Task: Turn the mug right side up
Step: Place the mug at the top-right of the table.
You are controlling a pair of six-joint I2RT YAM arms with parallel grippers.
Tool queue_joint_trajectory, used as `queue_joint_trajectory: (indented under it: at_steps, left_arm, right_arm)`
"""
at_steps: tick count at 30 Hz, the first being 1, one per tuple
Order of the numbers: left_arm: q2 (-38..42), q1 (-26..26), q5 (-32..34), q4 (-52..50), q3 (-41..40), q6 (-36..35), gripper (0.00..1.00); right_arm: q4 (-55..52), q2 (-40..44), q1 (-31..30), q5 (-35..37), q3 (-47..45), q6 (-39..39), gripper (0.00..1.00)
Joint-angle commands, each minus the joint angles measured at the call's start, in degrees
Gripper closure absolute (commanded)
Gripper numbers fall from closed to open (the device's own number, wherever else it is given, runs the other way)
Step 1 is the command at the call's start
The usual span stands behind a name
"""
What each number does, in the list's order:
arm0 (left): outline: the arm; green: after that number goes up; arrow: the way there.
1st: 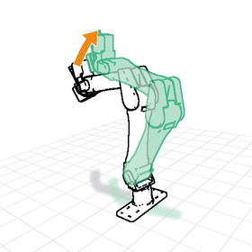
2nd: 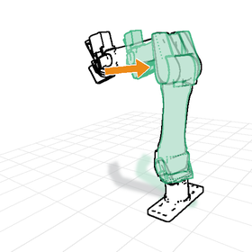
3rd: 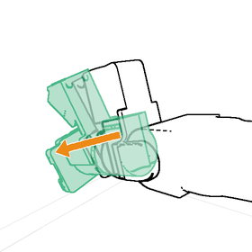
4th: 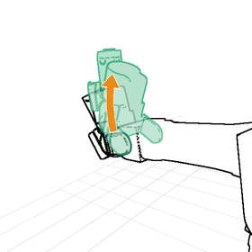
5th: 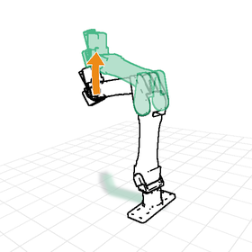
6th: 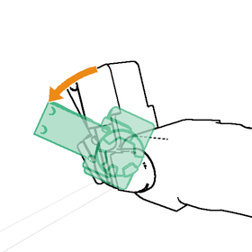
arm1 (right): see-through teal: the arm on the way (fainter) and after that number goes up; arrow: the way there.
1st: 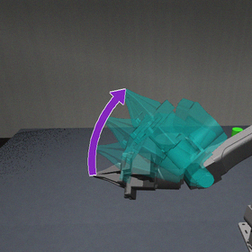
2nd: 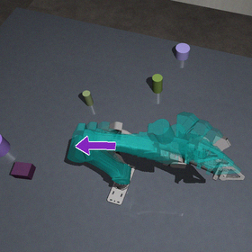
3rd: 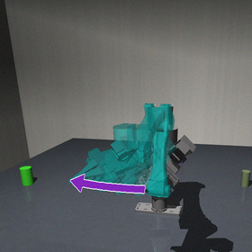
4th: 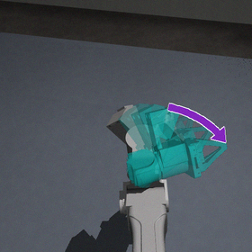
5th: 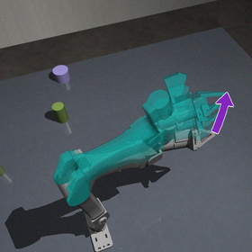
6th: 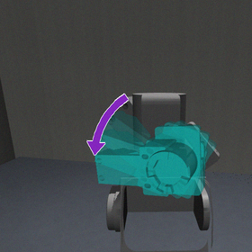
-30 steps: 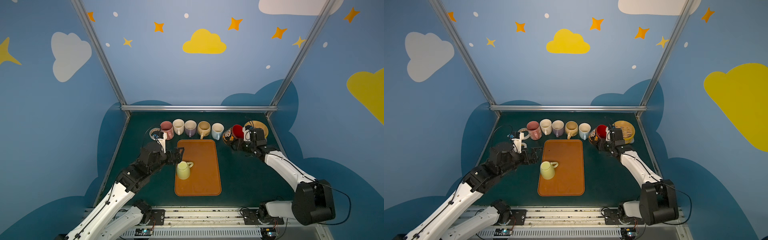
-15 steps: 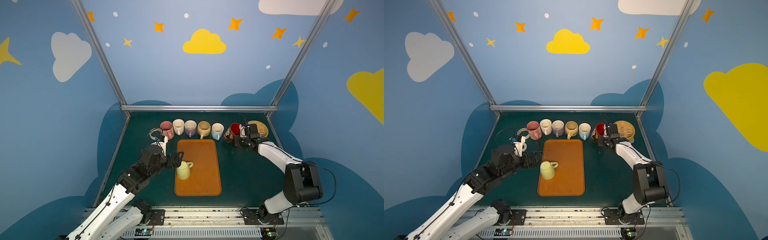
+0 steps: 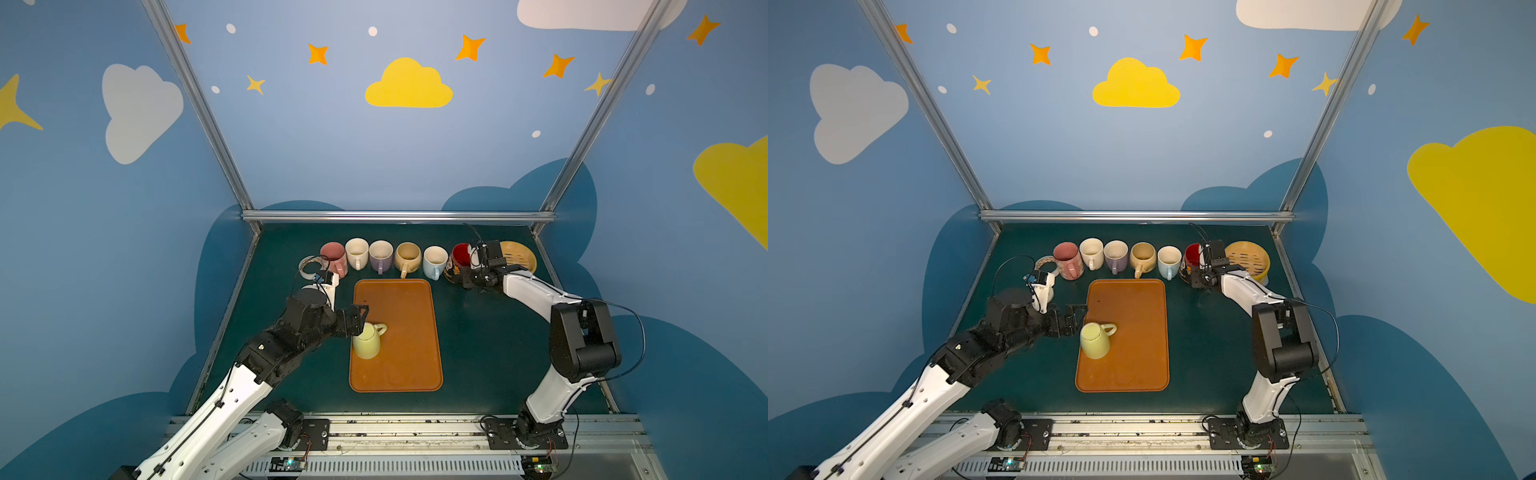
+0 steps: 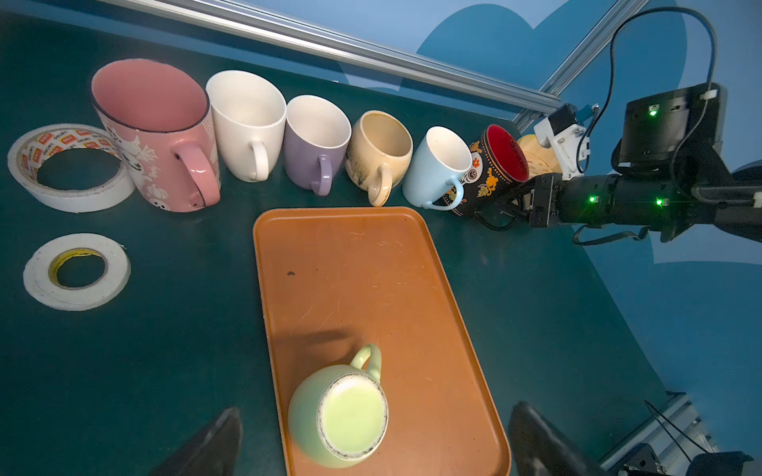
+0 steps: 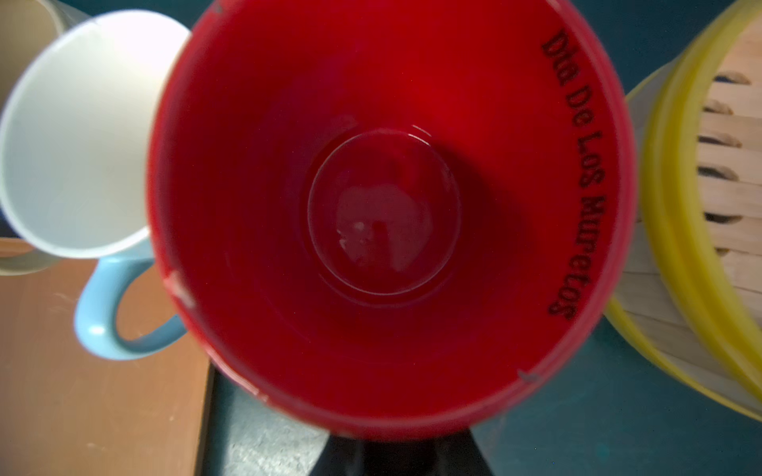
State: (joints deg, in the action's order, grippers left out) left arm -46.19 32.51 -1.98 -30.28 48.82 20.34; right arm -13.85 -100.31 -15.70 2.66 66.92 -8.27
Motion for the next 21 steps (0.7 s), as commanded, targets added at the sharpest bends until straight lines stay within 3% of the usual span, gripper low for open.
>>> queue_joint_trajectory:
  at_steps: [1, 18, 21]
  left_arm:
    - [-0.32, -0.17, 0.22, -0.04, -0.30, -1.14, 0.00]
    - [-4.91, -0.26, -2.55, -4.49, 4.11, -5.39, 0.00]
    - [-7.47, -0.26, -4.22, -7.36, 7.10, -7.58, 0.00]
  right_arm:
    - [5.85, 0.40, -0.39, 2.15, 4.49, 2.37, 1.00]
    - [5.50, -4.01, -1.09, 3.50, 5.78, 5.55, 1.00]
    - [5.76, -3.88, -1.17, 3.27, 5.39, 5.55, 0.92]
